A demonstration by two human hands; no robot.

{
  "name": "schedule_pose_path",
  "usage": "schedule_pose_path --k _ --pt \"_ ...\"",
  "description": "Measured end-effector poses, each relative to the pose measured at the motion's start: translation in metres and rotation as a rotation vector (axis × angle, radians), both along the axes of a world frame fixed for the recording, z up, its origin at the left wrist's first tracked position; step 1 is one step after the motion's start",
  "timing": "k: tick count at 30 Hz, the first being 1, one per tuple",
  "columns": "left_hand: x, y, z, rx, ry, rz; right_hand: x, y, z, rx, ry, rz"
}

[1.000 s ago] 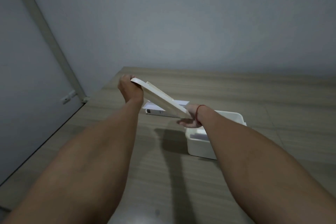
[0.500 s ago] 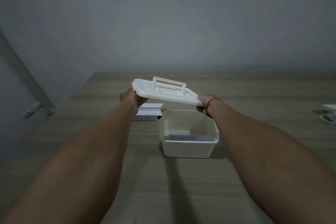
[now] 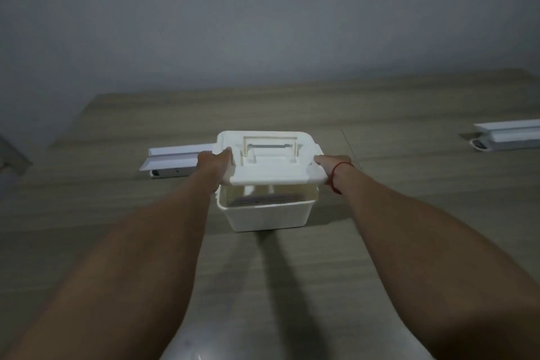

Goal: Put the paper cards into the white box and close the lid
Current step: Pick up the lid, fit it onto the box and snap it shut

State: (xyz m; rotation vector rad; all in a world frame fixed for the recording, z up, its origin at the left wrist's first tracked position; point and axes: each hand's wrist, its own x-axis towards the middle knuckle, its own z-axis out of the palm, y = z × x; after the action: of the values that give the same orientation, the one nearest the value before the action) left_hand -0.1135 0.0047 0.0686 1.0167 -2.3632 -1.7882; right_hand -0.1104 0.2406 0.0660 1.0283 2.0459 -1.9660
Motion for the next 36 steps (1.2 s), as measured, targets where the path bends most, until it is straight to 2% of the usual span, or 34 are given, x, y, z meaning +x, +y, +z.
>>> schedule_pose_path --k 2,3,7,15,23,25,32,36 --pt "0.006 0.001 -0.013 -0.259 -0.014 -0.098 0.000 -0.002 -0.015 0.006 -0.041 0.017" --pt "0.009 0.001 -0.018 -0.310 -0.016 -0.122 0.000 -0.003 -0.022 0.020 -0.045 0.011" --pt "0.008 0.001 -0.036 -0.422 -0.060 -0.159 0.000 -0.011 -0.030 0.321 -0.035 0.019" --pt "-0.002 -0.003 -0.062 -0.378 -0.140 -0.108 -0.022 -0.029 -0.041 0.598 0.030 0.135" --pt "-0.012 -0.009 -0.072 -0.327 -0.198 -0.134 -0.025 -0.037 -0.051 0.722 -0.046 0.110" --pt "-0.015 -0.010 -0.072 -0.322 -0.198 -0.140 -0.026 -0.036 -0.052 0.712 -0.070 0.108" --pt "-0.012 -0.004 -0.089 -0.290 -0.200 -0.143 -0.022 -0.036 -0.062 0.447 -0.107 0.059" --pt "-0.013 -0.004 -0.089 -0.265 -0.220 -0.131 -0.024 -0.039 -0.062 0.366 -0.124 0.065"
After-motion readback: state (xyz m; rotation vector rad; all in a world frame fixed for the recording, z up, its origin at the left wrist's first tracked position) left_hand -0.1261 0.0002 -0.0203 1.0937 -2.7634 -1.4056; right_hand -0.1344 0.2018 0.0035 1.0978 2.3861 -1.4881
